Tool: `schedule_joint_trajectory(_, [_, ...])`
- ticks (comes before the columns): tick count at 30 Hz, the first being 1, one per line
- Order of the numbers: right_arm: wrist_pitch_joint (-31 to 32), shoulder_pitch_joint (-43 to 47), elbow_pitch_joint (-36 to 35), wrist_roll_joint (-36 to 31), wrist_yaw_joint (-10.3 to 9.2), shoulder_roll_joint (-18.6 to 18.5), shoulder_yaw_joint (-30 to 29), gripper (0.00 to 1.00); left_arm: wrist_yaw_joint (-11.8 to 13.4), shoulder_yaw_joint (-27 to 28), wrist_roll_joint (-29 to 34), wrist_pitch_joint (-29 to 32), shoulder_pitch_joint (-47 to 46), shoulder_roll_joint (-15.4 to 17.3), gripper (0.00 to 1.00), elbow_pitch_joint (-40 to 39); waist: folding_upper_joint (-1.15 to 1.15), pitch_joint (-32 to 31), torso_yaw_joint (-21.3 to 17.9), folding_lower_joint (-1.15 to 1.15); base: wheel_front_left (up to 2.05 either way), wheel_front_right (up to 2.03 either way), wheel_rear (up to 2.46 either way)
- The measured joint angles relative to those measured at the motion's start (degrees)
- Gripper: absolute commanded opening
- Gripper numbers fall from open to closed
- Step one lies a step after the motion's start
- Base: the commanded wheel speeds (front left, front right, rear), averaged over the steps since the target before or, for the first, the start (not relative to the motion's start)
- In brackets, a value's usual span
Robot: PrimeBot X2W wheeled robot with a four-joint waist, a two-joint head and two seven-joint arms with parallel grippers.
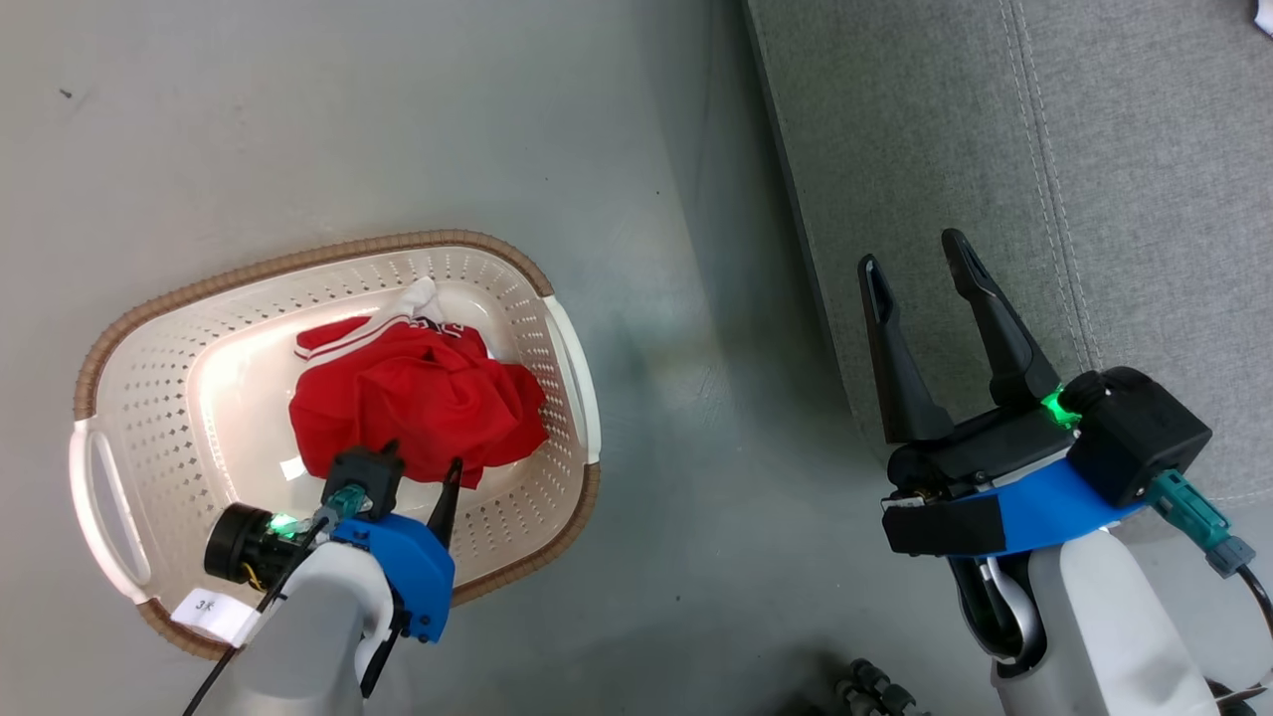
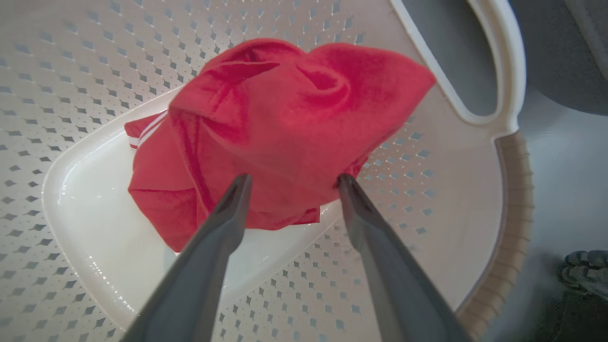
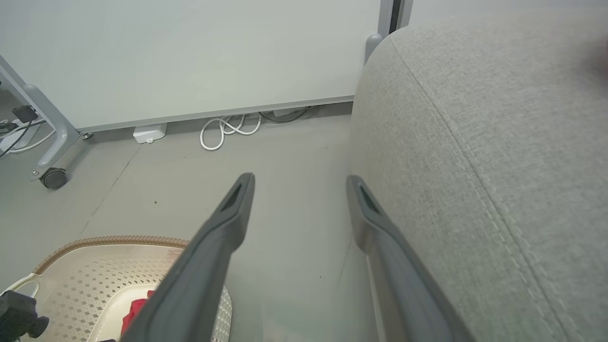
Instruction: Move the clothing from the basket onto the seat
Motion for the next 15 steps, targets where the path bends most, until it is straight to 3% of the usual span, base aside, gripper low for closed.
schedule_joint_trajectory(8, [-0.14,-0.15,-0.03,0.24,0.0,0.0,0.36,1.0,0.0,-1.24,-4.45,0.09,-2.05,-1.71,1.0,2.67,0.0,1.63,-0.78,0.0,0.0,0.0,0.0])
schedule_joint_trajectory(15, [-0.22,-0.64,-0.33,0.54,0.0,0.0,0.86,1.0,0.0,-2.12,-8.51,0.09,-4.48,-1.29,1.0,3.92,0.0,3.15,-1.63,0.0,0.0,0.0,0.0])
